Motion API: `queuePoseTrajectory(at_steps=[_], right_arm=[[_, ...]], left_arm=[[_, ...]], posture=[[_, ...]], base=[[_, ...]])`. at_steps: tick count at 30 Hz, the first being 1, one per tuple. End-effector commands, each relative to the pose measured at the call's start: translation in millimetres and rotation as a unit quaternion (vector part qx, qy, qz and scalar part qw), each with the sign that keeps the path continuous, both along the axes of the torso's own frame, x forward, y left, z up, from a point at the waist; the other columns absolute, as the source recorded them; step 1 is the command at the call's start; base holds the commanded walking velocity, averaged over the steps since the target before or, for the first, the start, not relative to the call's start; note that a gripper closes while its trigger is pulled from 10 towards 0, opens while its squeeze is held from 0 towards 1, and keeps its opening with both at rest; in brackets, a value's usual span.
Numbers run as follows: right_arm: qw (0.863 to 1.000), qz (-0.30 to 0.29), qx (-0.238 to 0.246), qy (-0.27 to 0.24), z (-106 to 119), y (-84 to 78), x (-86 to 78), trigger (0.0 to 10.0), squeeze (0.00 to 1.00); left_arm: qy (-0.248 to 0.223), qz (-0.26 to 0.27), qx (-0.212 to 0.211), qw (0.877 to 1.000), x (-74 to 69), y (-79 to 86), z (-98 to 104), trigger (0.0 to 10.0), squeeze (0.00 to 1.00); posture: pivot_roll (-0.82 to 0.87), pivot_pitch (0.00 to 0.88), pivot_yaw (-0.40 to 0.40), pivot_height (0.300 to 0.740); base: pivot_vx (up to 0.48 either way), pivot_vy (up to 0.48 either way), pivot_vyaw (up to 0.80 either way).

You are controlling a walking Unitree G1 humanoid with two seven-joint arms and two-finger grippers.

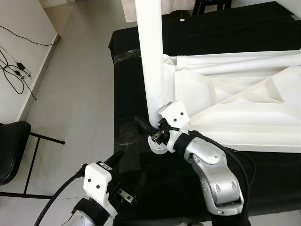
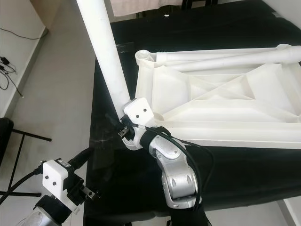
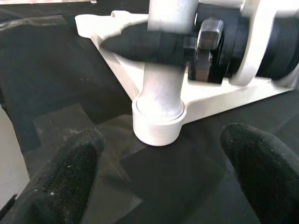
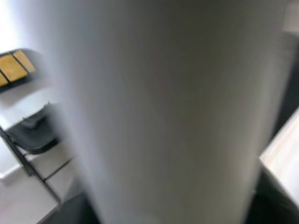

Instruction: Building children table

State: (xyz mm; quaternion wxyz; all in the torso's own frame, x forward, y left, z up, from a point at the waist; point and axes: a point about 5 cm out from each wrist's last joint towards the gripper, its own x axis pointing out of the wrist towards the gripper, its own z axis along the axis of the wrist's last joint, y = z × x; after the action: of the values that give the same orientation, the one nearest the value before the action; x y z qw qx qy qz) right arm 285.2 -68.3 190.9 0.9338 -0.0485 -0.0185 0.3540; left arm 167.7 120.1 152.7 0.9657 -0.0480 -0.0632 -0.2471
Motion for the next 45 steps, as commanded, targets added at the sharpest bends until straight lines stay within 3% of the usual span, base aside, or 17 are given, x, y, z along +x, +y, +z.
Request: queuePoseTrajectory(at_steps=[1, 6, 9, 11, 12, 16, 18, 23, 24, 25, 26, 32, 33, 45], right_arm=[[0.999, 0.008, 0.021, 0.025, -8.6, 0.9, -0.3, 10.0, 1.0], [0.998, 0.058, 0.029, 0.013, -8.5, 2.2, -17.7, 10.0, 1.0], [0.998, 0.06, 0.026, 0.015, -13.5, -7.4, -31.4, 10.0, 1.0], [0.998, 0.059, 0.027, 0.016, -14.4, -9.2, -32.7, 10.0, 1.0], [0.998, 0.047, 0.024, 0.014, -18.6, -17.9, -35.2, 10.0, 1.0], [0.999, 0.045, 0.024, 0.013, -19.7, -20.2, -35.5, 10.0, 1.0], [1.0, -0.004, 0.01, 0.001, -28.4, -35.2, -35.3, 10.0, 1.0], [0.996, -0.091, -0.006, -0.008, -39.1, -54.7, -29.9, 10.0, 1.0], [0.991, -0.13, -0.012, -0.002, -45.5, -63.0, -26.4, 10.0, 0.45], [0.991, -0.13, -0.012, -0.002, -45.5, -63.0, -26.4, 10.0, 0.45], [0.985, -0.168, -0.024, 0.008, -52.7, -71.5, -24.0, 10.0, 0.0], [0.974, -0.223, -0.027, 0.022, -59.7, -81.5, -15.6, 10.0, 0.0], [0.968, -0.247, -0.037, 0.005, -56.8, -83.4, -6.6, 10.0, 0.0], [0.96, -0.275, -0.041, -0.006, -59.0, -84.1, 7.4, 10.0, 0.0]], left_arm=[[0.012, 0.011, 0.012, 1.0, 0.5, 4.9, -6.6, 10.0, 0.0], [0.033, 0.035, 0.008, 0.999, 6.6, 11.3, -11.0, 10.0, 0.0], [0.033, 0.06, 0.039, 0.997, 12.4, 18.9, -10.9, 10.0, 0.0], [0.032, 0.064, 0.046, 0.996, 13.3, 20.1, -10.7, 10.0, 0.0], [0.032, 0.098, 0.055, 0.993, 20.0, 30.4, -11.1, 10.0, 0.0], [0.033, 0.107, 0.057, 0.992, 21.7, 33.2, -11.3, 10.0, 0.0], [0.043, 0.166, 0.069, 0.983, 31.8, 49.5, -16.0, 10.0, 0.0], [0.051, 0.23, 0.093, 0.967, 33.4, 61.7, -23.0, 10.0, 0.0], [0.057, 0.249, 0.106, 0.961, 30.0, 64.1, -26.8, 10.0, 0.0], [0.057, 0.249, 0.106, 0.961, 30.0, 64.1, -26.8, 10.0, 0.0], [0.062, 0.26, 0.119, 0.956, 25.6, 64.5, -31.0, 10.0, 0.0], [0.075, 0.275, 0.132, 0.949, 20.8, 65.4, -37.9, 10.0, 0.0], [0.066, 0.274, 0.144, 0.949, 28.0, 64.0, -36.2, 10.0, 0.0], [0.06, 0.271, 0.155, 0.948, 39.3, 62.6, -35.7, 10.0, 0.0]], posture=[[0.03, 0.18, 0.09, 0.74], [0.01, 0.159, 0.096, 0.74], [0.01, 0.148, 0.105, 0.74], [0.01, 0.148, 0.105, 0.74], [-0.01, 0.135, 0.12, 0.74], [-0.01, 0.135, 0.12, 0.74], [-0.05, 0.121, 0.142, 0.74], [-0.07, 0.112, 0.152, 0.74], [-0.07, 0.107, 0.154, 0.74], [-0.07, 0.107, 0.154, 0.74], [-0.06, 0.101, 0.153, 0.74], [-0.05, 0.098, 0.139, 0.74], [-0.05, 0.094, 0.142, 0.74], [-0.05, 0.083, 0.137, 0.74]], base=[[0.0, 0.0, 0.0], [0.0, 0.0, 0.0], [0.0, 0.0, 0.0], [0.0, 0.0, 0.0], [0.0, 0.0, 0.0], [0.0, 0.0, 0.0], [0.0, 0.0, 0.0], [0.0, 0.0, 0.0], [0.0, 0.0, 0.0], [0.0, 0.0, 0.0], [0.0, 0.0, 0.0], [0.0, 0.0, 0.0], [0.0, 0.48, 0.0], [0.0, 0.48, 0.0]])
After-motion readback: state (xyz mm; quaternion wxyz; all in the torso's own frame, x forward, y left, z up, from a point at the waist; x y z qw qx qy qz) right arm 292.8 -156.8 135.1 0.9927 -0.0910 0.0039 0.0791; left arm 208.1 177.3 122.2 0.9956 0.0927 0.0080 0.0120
